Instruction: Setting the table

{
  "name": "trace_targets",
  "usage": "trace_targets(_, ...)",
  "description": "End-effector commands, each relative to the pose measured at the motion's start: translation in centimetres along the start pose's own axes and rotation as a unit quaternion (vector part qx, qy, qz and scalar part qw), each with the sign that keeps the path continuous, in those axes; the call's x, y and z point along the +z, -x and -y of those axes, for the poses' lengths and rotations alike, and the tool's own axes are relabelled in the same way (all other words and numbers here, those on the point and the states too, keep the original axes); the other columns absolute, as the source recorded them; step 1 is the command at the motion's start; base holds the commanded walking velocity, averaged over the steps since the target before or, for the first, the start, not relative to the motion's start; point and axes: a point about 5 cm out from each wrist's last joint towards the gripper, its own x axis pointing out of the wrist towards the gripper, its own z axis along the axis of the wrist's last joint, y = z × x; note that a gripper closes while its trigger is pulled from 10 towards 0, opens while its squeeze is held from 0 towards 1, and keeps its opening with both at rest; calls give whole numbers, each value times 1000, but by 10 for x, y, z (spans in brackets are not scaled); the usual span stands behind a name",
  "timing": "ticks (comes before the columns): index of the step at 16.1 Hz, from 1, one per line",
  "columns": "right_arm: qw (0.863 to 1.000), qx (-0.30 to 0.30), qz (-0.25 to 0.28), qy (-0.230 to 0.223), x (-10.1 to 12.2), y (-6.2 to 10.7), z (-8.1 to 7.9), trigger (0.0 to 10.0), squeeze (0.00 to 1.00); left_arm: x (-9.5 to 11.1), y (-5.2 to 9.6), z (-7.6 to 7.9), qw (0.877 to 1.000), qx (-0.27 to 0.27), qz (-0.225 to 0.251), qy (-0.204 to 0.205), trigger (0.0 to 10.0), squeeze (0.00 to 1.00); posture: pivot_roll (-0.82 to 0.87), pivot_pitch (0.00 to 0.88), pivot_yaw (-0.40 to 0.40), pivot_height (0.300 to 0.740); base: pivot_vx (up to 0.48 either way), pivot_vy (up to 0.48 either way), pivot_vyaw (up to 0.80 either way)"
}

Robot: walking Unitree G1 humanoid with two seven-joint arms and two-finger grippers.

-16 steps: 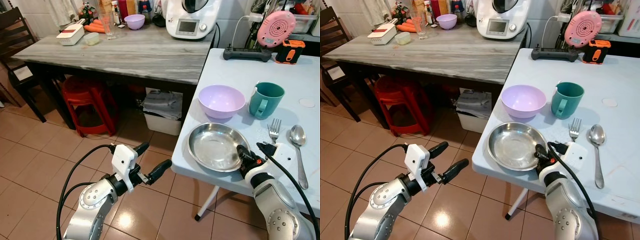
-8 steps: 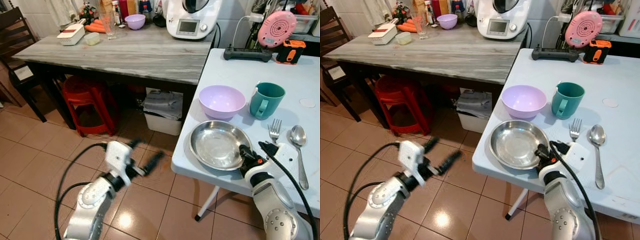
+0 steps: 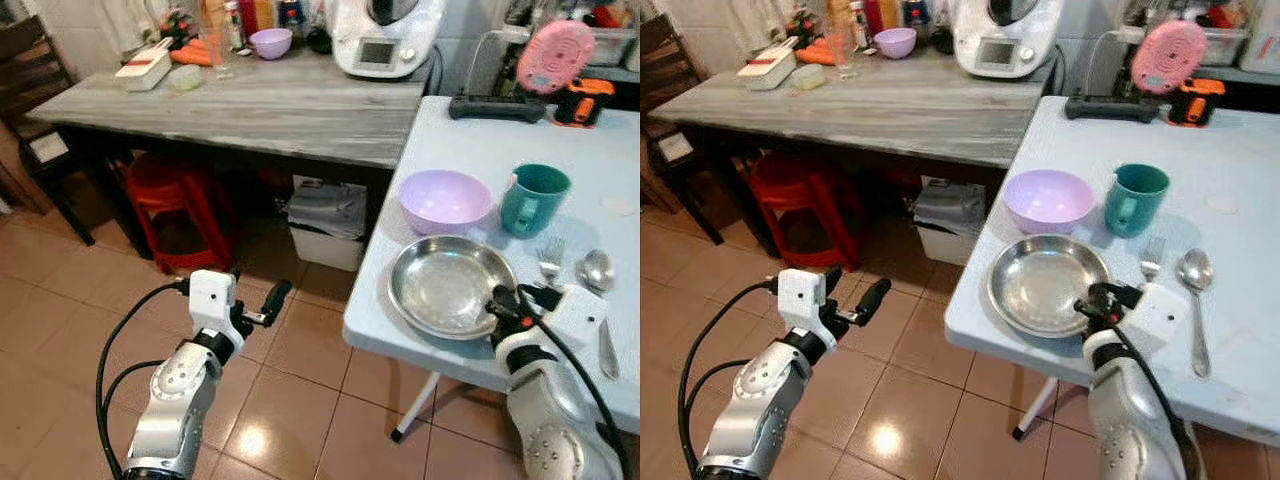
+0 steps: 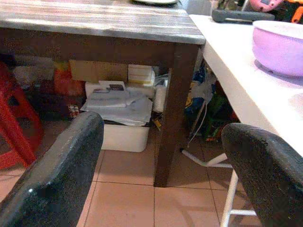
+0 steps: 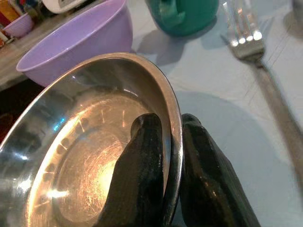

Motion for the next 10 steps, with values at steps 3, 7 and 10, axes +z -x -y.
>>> trace_targets(3,1000,-10,8,24,1,1,2,10000,0,2,-3,-3,1000,11,2,10,10000,0,-138,54,103,740,0,480,-738)
trace_targets(7,999,-5,18,37,2,1,-1,10000,0,2,-4,-1,1000,7,4,11,10000,0,-138,51,104,740,0,480,0)
trace_targets(10,999,-3,23,43,3,0,-2,10000,0,2,-5,1,1000,4,5,13,10000,0,-139,51,105,740,0,480,0)
